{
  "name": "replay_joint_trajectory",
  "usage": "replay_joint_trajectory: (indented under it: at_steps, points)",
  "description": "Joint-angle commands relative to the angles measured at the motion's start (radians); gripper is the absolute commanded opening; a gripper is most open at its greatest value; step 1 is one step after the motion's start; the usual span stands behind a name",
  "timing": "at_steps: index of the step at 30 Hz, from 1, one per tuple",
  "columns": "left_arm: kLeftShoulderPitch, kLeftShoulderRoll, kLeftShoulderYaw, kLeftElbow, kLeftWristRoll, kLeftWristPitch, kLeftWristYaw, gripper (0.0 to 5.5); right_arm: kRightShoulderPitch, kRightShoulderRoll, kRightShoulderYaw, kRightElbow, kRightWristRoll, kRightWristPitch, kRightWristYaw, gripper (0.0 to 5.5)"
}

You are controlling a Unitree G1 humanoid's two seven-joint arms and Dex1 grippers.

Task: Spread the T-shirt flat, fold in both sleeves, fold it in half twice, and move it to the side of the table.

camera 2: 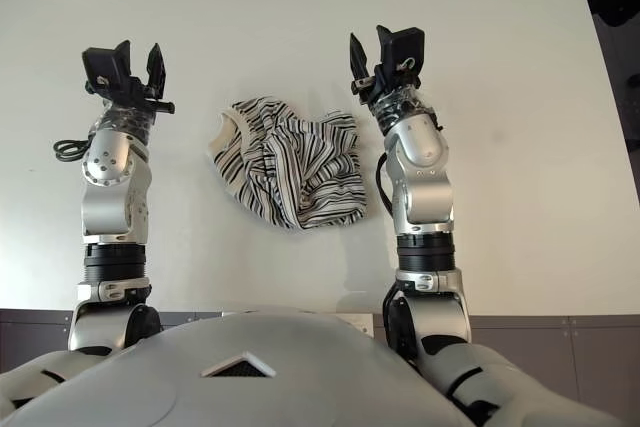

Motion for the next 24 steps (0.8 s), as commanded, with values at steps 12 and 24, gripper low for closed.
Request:
replay_joint_trajectory:
  at_steps: [12, 24]
  points:
    - [0.052, -0.067, -0.055, -0.063, 0.029, 0.023, 0.034, 2.12, -0.013, -0.053, 0.031, -0.052, 0.027, 0.097, 0.087, 2.02]
    - [0.053, -0.056, -0.1, -0.124, 0.044, 0.052, 0.004, 2.12, 0.009, -0.086, 0.097, -0.074, 0.019, 0.125, 0.164, 2.02]
